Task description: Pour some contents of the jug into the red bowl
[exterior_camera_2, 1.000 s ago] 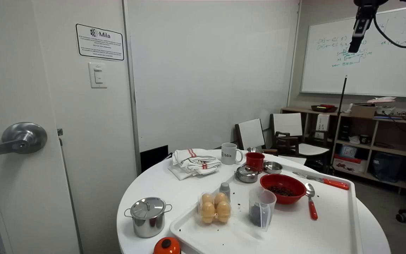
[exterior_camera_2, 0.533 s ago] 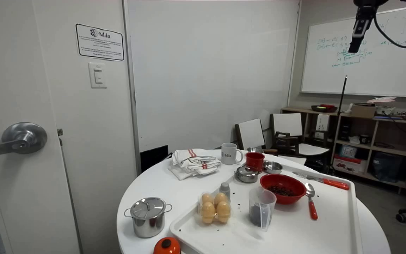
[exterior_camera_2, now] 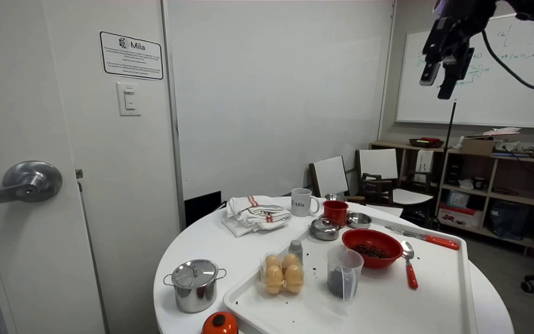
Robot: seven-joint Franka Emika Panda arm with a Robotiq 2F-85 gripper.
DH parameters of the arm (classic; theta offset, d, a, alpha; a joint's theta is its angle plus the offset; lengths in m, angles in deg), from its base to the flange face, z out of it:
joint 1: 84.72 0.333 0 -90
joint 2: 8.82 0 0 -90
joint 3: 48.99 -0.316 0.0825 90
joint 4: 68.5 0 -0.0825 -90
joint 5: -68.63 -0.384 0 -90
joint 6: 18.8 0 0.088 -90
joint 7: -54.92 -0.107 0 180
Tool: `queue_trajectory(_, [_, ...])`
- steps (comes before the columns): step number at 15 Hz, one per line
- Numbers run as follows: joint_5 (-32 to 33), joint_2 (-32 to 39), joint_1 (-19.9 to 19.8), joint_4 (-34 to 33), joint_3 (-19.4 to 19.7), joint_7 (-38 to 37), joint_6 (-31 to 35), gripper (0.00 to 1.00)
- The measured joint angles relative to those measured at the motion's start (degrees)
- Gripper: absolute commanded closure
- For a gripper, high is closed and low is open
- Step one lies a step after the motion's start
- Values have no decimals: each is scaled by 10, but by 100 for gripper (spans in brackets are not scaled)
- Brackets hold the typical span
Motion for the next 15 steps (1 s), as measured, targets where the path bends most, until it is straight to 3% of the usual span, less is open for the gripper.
queue_trajectory(4, [5,60,0,23,-56,-152,107,0])
queue_trajectory(9, [53,144,1,10,-75,-310,190,0])
queue_trajectory(15, [56,187,9,-17,-75,-342,203,0])
